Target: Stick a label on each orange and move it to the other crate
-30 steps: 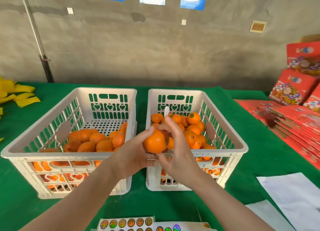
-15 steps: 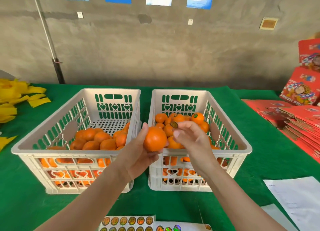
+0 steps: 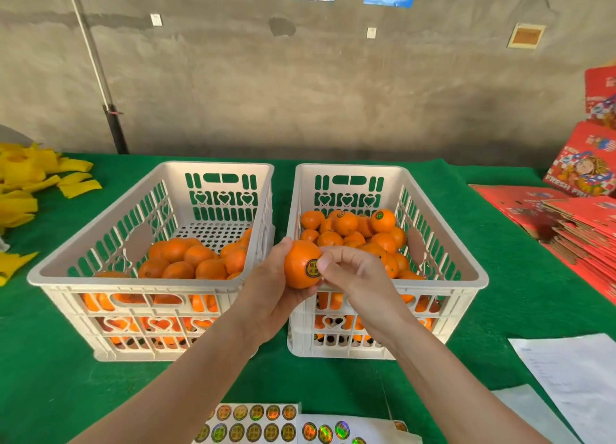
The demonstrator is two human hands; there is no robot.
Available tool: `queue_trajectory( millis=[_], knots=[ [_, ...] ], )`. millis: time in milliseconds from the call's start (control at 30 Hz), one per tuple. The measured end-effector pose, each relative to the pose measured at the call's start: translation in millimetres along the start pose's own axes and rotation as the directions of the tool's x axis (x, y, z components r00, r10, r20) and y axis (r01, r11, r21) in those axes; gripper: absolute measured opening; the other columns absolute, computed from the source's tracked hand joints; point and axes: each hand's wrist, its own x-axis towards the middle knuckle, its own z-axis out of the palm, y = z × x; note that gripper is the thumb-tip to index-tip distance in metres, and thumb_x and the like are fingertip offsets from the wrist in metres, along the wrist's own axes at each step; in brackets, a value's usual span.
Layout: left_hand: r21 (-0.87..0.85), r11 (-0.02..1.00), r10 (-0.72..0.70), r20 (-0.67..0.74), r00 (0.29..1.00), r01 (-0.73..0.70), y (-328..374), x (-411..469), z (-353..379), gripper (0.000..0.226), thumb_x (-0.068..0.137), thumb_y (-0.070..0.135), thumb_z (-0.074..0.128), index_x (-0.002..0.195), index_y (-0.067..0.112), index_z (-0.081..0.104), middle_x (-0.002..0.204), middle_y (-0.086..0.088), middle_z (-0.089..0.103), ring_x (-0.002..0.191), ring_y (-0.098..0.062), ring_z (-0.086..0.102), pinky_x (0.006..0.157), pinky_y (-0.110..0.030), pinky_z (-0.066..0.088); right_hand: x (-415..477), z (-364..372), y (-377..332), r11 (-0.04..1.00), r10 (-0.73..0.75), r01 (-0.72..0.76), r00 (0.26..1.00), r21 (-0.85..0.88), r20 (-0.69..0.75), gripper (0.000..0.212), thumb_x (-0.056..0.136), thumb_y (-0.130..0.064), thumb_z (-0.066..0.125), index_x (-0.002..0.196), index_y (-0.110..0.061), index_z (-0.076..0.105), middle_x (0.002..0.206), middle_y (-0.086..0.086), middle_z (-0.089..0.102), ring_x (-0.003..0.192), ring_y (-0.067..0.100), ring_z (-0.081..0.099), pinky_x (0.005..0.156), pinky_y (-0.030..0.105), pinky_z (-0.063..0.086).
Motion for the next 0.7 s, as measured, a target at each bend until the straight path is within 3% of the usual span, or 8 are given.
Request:
queue_trajectory(
  millis=[167,300,400,567,633,700],
  knots=[
    [-0.018,1.0,0.016,0.031,0.999,-0.015,-1.5,-2.1,0.2,0.03,0.092,0.042,0.051,0.106,0.016,0.057,0.079,-0.007,0.075,0.072,-0.018,0.07,0.063,-0.031,0.058,0.0,2.9,0.6,0.987,-0.082,0.077,0.996,-0.142,-0.034,0.018,0.09,-0.012,0.06,0.077,-0.024,0.062,0.099,-0.008,0.063,0.096,0.006,0.058,0.08,0.018,0.047],
    [-0.057,0.998,0.033,0.058,0.998,-0.029,-2.2,-3.8,1.7,0.026,0.097,0.036,0.047,0.107,0.014,0.056,0.089,-0.01,0.074,0.083,-0.022,0.072,0.062,-0.033,0.058,-0.2,7.4,6.5,0.95,-0.161,0.136,0.985,-0.281,-0.067,0.011,0.087,-0.02,0.064,0.083,-0.024,0.055,0.101,-0.003,0.059,0.097,0.003,0.053,0.079,0.019,0.045],
    [-0.077,0.996,0.039,0.064,0.997,-0.034,-4.4,-3.6,1.6,0.025,0.098,0.034,0.046,0.107,0.014,0.056,0.089,-0.011,0.074,0.082,-0.022,0.072,0.061,-0.034,0.058,-1.2,11.5,12.7,0.941,-0.222,0.184,0.969,-0.283,-0.105,0.015,0.086,-0.02,0.065,0.087,-0.027,0.051,0.101,-0.003,0.057,0.1,0.005,0.052,0.082,0.027,0.049],
    [-0.021,0.998,0.056,0.069,0.996,-0.054,-15.2,-2.1,-6.9,0.042,0.098,0.04,0.04,0.118,0.008,0.057,0.105,-0.018,0.07,0.095,-0.028,0.069,0.07,-0.035,0.059,-12.8,12.9,33.2,0.955,-0.244,0.224,0.966,-0.192,-0.086,0.049,0.081,-0.035,0.071,0.117,-0.043,0.039,0.113,-0.023,0.05,0.103,-0.005,0.051,0.082,0.017,0.048],
    [0.057,0.996,0.065,0.041,0.997,-0.068,-21.4,0.4,-8.8,0.039,0.097,0.043,0.04,0.113,0.013,0.06,0.097,-0.014,0.073,0.085,-0.023,0.071,0.063,-0.03,0.058,-15.6,10.2,41.9,0.935,-0.242,0.233,0.97,-0.268,-0.001,0.069,0.076,-0.039,0.076,0.13,-0.044,0.032,0.125,-0.025,0.044,0.11,-0.004,0.048,0.088,0.014,0.045],
    [0.153,0.985,0.078,0.036,0.996,-0.083,-25.1,3.7,-6.2,0.042,0.096,0.047,0.039,0.111,0.014,0.062,0.093,-0.01,0.074,0.081,-0.018,0.072,0.059,-0.024,0.057,-11.6,6.0,44.4,0.895,-0.271,0.26,0.962,-0.362,0.023,0.072,0.075,-0.029,0.079,0.127,-0.046,0.033,0.125,-0.021,0.042,0.11,-0.001,0.048,0.088,0.014,0.045]
  ],
)
